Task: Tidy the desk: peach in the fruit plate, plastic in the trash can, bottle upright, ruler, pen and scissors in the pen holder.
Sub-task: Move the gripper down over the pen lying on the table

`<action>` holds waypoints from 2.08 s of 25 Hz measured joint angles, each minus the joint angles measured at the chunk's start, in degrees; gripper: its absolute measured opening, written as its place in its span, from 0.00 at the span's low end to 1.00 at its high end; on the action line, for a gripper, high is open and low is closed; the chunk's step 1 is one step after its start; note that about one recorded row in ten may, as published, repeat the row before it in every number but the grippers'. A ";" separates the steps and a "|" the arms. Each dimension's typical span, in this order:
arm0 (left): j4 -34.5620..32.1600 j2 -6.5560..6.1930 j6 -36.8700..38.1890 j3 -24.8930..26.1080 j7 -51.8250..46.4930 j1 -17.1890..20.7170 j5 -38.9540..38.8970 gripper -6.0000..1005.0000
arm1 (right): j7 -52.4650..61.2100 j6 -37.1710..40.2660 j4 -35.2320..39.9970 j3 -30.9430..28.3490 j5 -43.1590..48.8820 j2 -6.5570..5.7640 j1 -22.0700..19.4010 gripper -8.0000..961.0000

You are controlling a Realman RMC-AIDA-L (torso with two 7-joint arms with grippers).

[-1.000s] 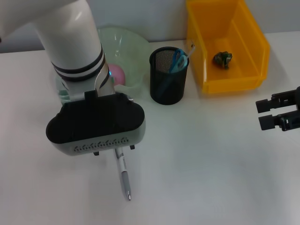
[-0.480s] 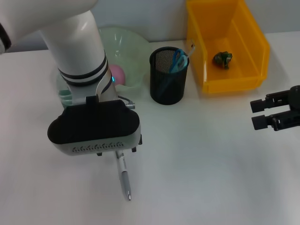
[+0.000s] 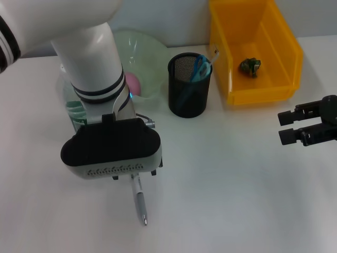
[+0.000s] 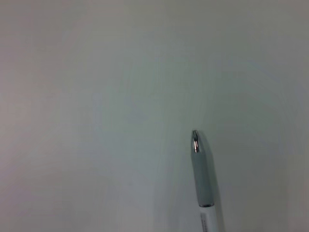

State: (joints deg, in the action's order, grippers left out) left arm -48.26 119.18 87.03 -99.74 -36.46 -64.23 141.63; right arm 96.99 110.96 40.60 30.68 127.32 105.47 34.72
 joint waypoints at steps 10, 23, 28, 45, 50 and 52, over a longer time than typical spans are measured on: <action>2.79 0.00 -3.58 -2.87 -0.03 -0.48 -2.50 0.77 | -0.60 -0.72 0.00 0.68 0.01 0.17 0.03 0.74; 4.68 0.00 -5.68 -3.92 -1.29 -0.70 -3.89 0.75 | -0.75 -0.85 0.36 1.43 0.04 0.17 0.04 0.74; 5.07 0.00 -6.60 -4.89 -3.12 -0.72 -3.92 0.75 | -1.16 -0.85 0.38 1.41 0.04 0.17 -0.16 0.74; 5.20 0.00 -7.83 -7.42 -7.46 0.04 -4.51 0.75 | -1.54 -0.85 0.45 1.42 0.03 0.17 -0.04 0.74; 5.20 0.00 -7.81 -7.75 -8.52 0.10 -4.63 0.73 | -1.55 -0.84 0.44 1.65 0.03 0.17 0.06 0.74; 5.20 0.00 -7.81 -7.78 -8.56 0.12 -4.64 0.72 | -1.55 -0.85 0.45 1.66 0.03 0.17 0.07 0.74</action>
State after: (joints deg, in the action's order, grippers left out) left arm -43.07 119.18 79.22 -107.51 -45.02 -64.11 137.00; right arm 95.44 110.11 41.05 32.34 127.35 105.64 34.80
